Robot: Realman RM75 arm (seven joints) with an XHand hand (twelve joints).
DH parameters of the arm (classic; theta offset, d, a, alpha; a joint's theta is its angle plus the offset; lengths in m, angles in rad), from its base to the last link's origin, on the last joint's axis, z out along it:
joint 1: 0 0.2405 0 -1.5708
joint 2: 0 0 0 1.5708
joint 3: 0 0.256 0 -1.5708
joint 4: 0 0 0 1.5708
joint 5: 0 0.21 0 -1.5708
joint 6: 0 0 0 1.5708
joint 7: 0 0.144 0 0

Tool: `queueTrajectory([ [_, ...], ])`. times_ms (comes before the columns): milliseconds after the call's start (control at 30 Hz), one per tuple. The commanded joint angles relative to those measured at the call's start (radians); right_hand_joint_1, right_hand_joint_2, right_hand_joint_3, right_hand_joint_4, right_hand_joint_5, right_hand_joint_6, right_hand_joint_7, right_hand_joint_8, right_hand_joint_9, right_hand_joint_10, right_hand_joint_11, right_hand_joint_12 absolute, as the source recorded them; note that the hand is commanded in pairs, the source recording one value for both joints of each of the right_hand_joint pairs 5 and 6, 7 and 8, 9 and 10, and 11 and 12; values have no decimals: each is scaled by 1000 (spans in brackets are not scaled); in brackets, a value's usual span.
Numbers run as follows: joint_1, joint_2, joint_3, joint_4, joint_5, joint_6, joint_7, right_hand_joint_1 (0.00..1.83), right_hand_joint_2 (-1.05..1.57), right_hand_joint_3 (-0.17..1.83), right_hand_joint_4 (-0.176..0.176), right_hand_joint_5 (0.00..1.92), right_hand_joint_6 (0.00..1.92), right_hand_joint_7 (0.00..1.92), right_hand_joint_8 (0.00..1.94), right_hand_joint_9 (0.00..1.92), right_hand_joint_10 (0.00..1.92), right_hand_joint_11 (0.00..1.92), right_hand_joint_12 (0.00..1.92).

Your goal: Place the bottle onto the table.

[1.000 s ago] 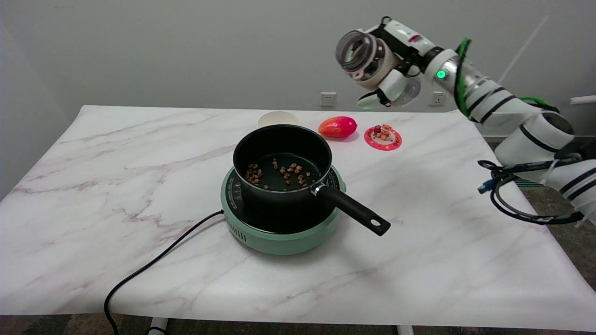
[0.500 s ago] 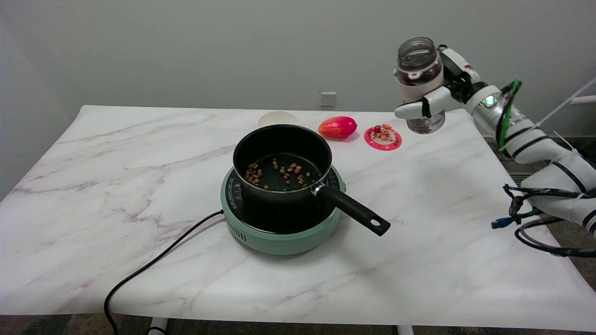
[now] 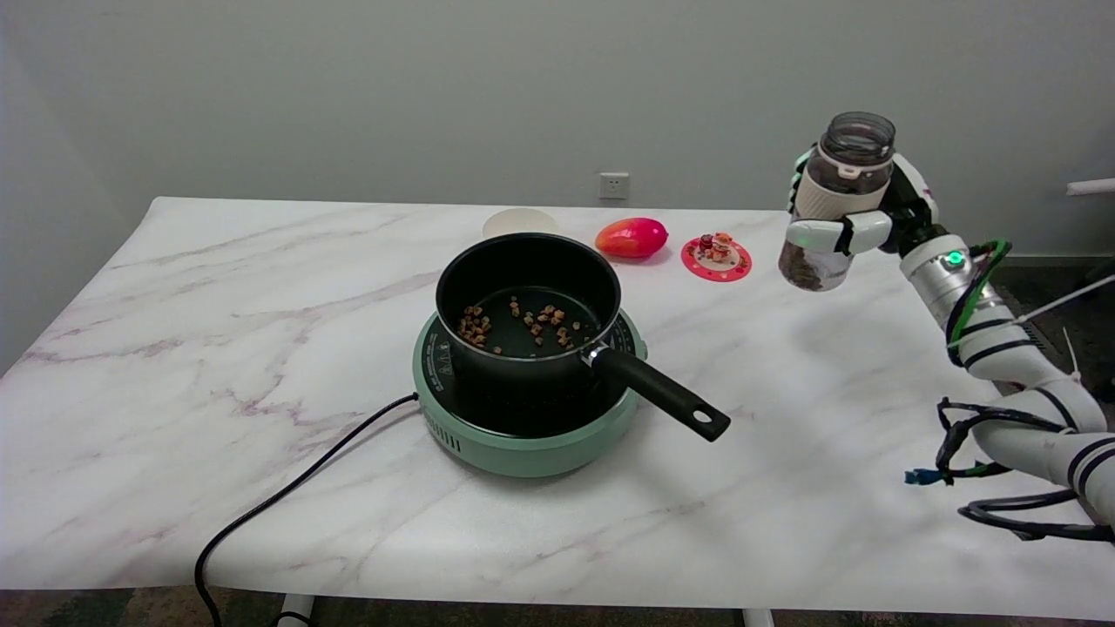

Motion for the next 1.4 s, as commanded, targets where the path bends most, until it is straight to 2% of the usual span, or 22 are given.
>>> queueTrajectory([
  [33, 122, -125, -131, -411, 160, 231, 87, 1458, 1056, 550, 0, 1920, 1920, 1866, 1866, 1408, 1408, 1229, 1229],
  [200, 174, -142, -190, -483, 159, 252, 85, 1474, 983, 605, 0, 1920, 1920, 1850, 1850, 1383, 1383, 1213, 1213],
  [767, 206, -173, -210, -483, 142, 193, -158, 1464, 1005, 606, 0, 1920, 1920, 1862, 1862, 1396, 1396, 1218, 1218],
  [1400, 199, -198, -203, -490, 182, 211, -178, 1463, 1003, 597, 0, 1920, 1920, 1857, 1857, 1388, 1388, 1213, 1213],
])
